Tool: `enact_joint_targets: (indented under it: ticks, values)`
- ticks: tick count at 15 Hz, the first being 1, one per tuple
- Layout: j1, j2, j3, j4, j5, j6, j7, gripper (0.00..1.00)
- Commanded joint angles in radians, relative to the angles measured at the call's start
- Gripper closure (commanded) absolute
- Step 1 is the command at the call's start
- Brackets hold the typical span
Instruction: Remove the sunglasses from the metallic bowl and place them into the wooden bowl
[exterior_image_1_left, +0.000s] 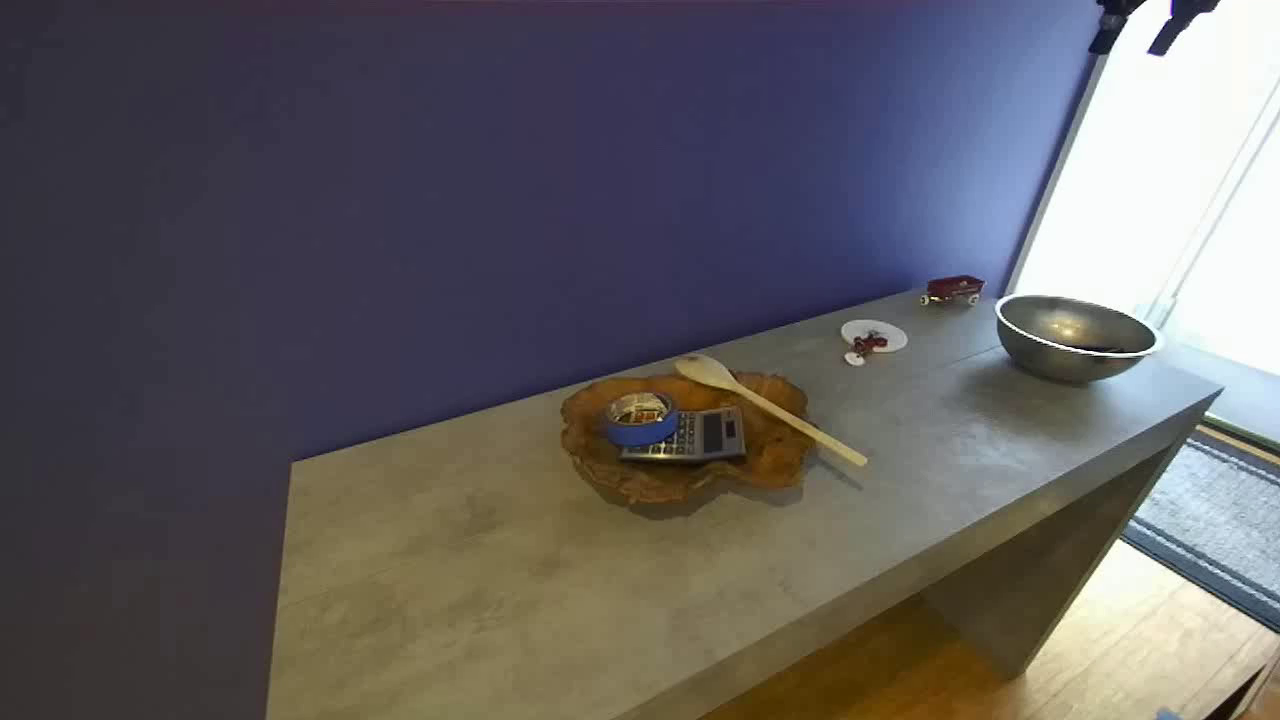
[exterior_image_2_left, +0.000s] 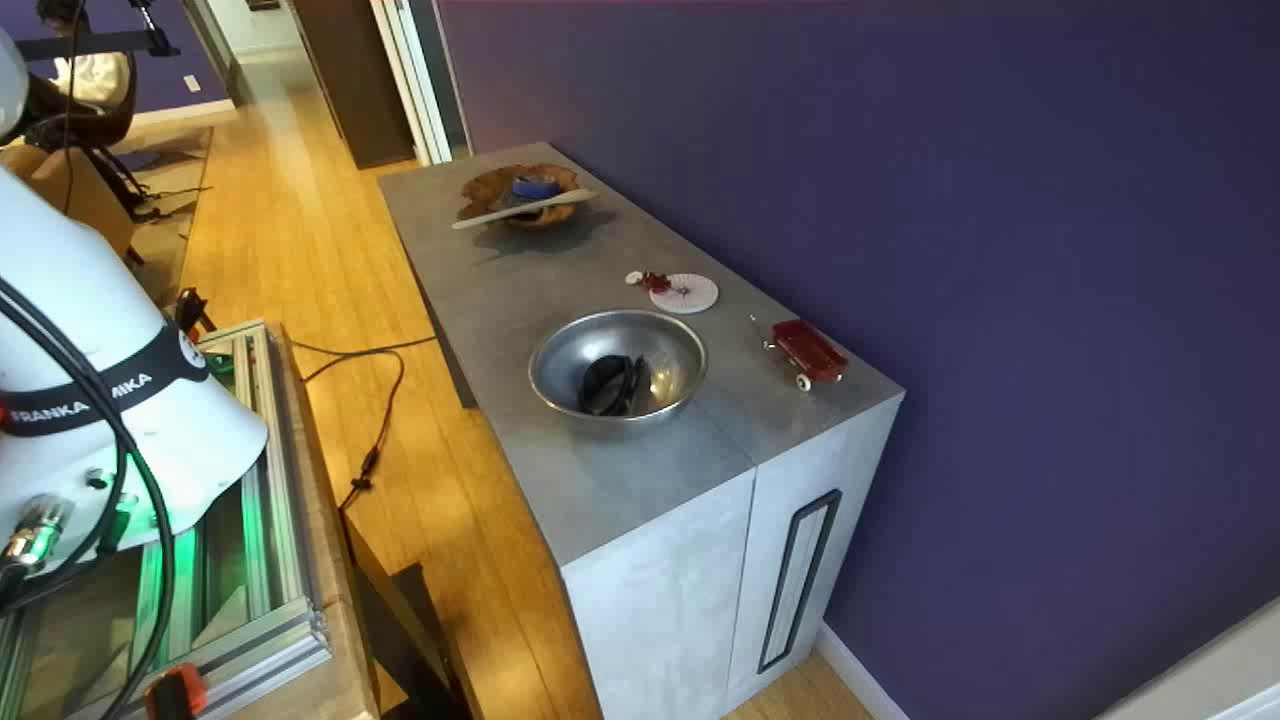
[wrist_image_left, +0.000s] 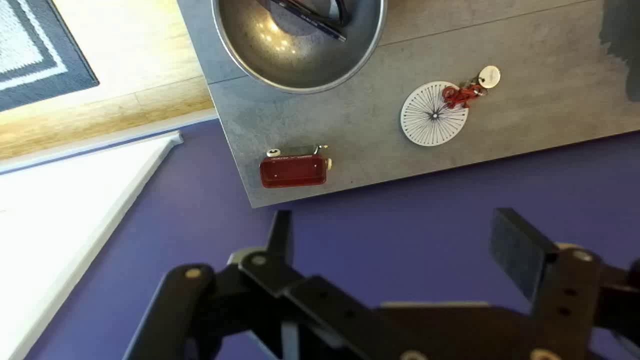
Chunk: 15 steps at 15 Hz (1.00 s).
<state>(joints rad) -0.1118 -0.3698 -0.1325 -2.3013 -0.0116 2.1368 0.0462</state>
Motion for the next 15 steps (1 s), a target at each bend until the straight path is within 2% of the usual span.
enact_joint_targets:
  ticks: [1,8,12,15]
  values:
    - [-0.008,0.001,0.006,0.003,0.003,-0.003,-0.003,0.00]
    - [-0.021,0.023,0.008,-0.025,-0.015,0.013,0.023,0.00]
    - [-0.019,0.168,-0.026,-0.116,0.034,0.108,0.002,0.00]
    - [-0.003,0.318,-0.059,-0.171,0.141,0.248,-0.114,0.00]
